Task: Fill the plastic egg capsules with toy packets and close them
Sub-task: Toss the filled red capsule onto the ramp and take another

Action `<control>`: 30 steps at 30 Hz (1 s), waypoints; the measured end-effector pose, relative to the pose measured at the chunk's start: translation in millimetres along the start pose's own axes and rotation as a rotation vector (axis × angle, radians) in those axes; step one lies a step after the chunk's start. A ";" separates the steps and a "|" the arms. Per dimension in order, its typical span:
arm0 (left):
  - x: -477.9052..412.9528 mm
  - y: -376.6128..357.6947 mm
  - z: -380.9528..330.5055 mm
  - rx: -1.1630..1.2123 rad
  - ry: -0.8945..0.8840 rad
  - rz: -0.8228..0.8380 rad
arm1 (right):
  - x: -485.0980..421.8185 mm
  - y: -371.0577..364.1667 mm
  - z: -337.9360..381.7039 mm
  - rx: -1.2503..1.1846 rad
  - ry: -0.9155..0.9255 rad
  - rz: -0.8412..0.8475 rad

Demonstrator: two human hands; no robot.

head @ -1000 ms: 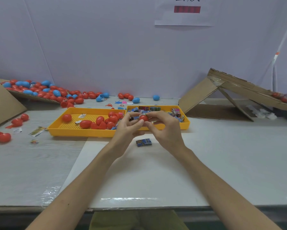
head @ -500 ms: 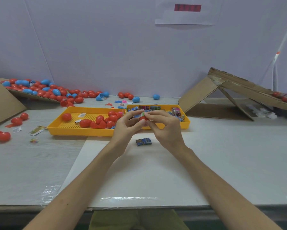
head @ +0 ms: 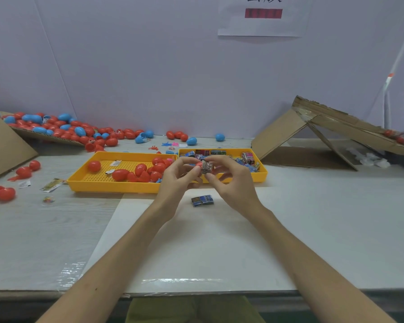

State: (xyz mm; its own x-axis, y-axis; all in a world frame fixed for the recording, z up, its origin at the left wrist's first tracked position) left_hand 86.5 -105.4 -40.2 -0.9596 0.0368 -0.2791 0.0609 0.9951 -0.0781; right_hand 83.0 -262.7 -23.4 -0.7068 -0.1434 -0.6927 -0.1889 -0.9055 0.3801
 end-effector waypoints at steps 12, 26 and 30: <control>3.0 2.5 -3.4 0.046 0.015 -0.027 | -0.6 0.0 -0.1 -0.114 -0.130 0.056; -0.1 28.8 -22.1 -0.953 -0.391 -0.503 | -15.8 23.8 -37.7 -0.908 -0.848 0.031; -6.6 61.2 -14.2 -1.158 -0.079 -0.607 | -51.6 49.6 -30.1 -0.927 -0.824 0.175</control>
State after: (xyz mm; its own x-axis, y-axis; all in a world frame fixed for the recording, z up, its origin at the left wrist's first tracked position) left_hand 92.7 -43.5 -29.5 -0.7295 -0.4087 -0.5484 -0.6806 0.3543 0.6412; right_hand 130.6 -312.2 12.7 -0.9529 -0.3008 0.0397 0.2644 -0.8874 -0.3776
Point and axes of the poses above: each hand's wrist, its own x-axis away from the middle knuckle, its own y-axis out of the back of the hand, z = x × y, the point moved 4 cm from there along -x, towards the middle knuckle
